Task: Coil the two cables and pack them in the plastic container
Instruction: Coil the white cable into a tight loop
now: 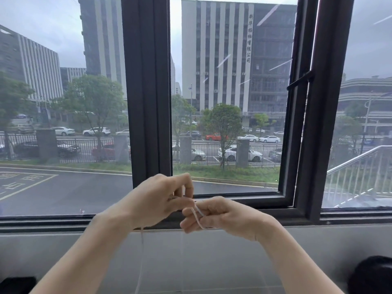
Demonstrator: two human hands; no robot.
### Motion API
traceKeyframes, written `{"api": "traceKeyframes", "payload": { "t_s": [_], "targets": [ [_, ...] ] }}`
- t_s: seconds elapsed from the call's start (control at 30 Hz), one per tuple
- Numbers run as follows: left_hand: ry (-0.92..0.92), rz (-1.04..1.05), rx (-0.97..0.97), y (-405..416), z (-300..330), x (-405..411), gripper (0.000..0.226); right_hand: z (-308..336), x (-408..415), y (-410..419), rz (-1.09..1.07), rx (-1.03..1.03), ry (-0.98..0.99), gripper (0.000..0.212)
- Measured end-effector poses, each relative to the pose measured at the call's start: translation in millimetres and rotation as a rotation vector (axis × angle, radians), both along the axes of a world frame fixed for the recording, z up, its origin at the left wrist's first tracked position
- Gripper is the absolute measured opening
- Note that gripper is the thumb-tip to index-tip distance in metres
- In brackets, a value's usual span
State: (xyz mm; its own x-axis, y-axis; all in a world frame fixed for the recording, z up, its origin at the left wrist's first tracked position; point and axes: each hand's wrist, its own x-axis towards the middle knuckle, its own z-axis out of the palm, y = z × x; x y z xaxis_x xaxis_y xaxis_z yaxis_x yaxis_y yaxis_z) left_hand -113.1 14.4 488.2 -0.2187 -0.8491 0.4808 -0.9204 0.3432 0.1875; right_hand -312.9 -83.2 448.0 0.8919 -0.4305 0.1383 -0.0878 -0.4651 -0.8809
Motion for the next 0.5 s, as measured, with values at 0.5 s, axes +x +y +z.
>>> {"api": "traceKeyframes", "payload": {
  "t_s": [0.5],
  "targets": [
    [0.644,-0.338,-0.041,-32,-4,14,0.024,12,2,23,0.217,0.100,-0.134,0.027]
  ]
}}
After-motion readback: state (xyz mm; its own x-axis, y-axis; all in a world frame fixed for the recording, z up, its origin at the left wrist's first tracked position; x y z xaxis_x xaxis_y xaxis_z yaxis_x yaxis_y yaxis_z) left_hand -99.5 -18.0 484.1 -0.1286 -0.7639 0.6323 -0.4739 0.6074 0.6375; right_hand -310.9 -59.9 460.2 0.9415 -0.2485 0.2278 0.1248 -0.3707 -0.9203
